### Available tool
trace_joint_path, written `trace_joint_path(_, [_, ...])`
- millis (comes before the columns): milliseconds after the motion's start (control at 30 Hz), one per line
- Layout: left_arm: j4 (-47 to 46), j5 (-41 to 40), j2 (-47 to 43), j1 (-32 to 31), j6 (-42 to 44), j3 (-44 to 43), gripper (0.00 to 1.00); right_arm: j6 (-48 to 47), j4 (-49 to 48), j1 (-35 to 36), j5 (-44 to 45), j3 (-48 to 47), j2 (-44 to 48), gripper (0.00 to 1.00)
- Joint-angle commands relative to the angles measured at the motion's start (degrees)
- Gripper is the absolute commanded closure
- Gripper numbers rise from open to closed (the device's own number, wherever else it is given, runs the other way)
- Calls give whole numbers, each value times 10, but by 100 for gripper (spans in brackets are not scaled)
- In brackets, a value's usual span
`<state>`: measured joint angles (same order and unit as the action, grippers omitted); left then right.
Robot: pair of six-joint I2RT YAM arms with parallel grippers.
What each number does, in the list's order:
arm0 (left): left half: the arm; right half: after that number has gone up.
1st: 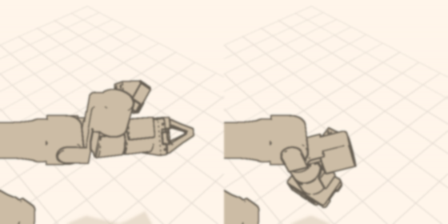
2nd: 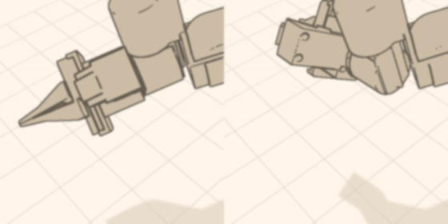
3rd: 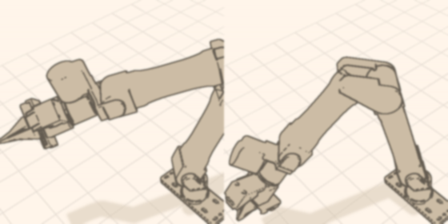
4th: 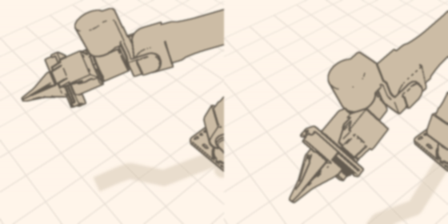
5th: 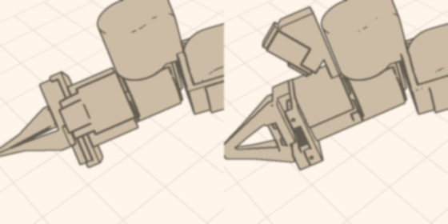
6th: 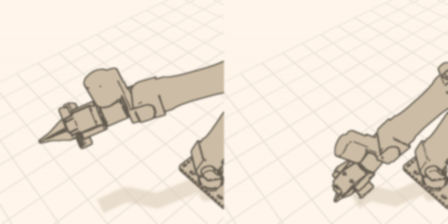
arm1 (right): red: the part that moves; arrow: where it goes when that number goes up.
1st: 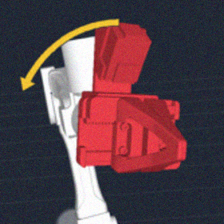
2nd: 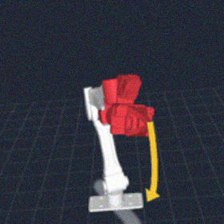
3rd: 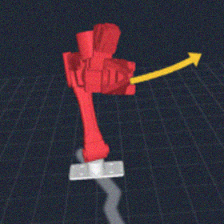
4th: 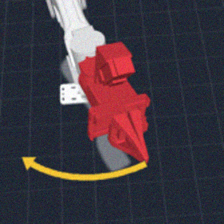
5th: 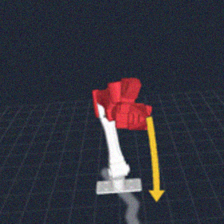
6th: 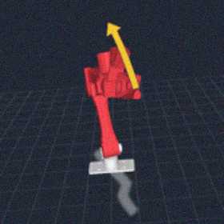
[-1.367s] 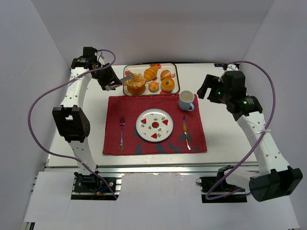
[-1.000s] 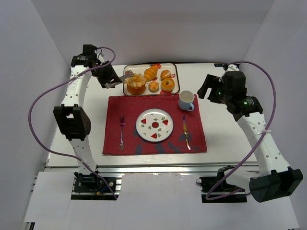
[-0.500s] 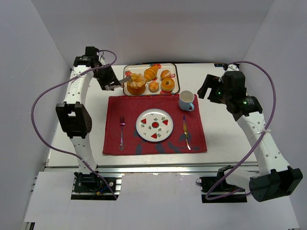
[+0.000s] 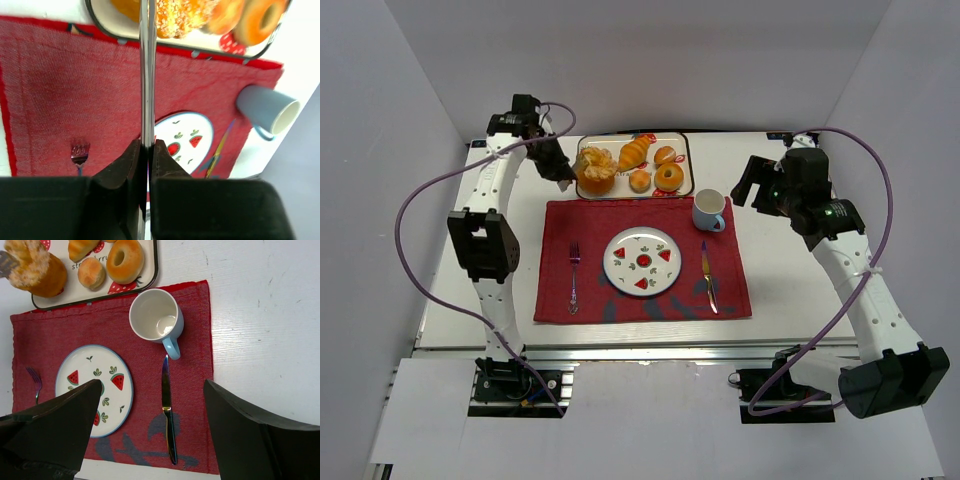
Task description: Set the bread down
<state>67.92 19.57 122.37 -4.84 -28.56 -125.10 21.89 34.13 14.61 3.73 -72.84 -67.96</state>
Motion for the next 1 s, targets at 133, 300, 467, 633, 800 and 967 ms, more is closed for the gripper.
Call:
trace_joint_path(133, [-38,22,-82,6,-64,-76,99,-11,4,1,1,-11,20,11])
trace_joint_path(300, [-46,97,-149,1,-70,-11,99,-17,10,1,1,-13,34,11])
trace_joint_path(467, [67,108,-225,-32,8,72,99,-23,9,1,4,-23,42,11])
trace_joint_path(633, [62,99,-322,-82,14,207,99,-17,12,0,-3,-33,43,11])
trace_joint_path(800, [-10,105,-420,-121,-26,383,99,-10,9,1,-7,-22,48,11])
trace_joint_path(967, [-29,92,-461,-147,-36,455,99,-6,7,1,-9,-7,54,11])
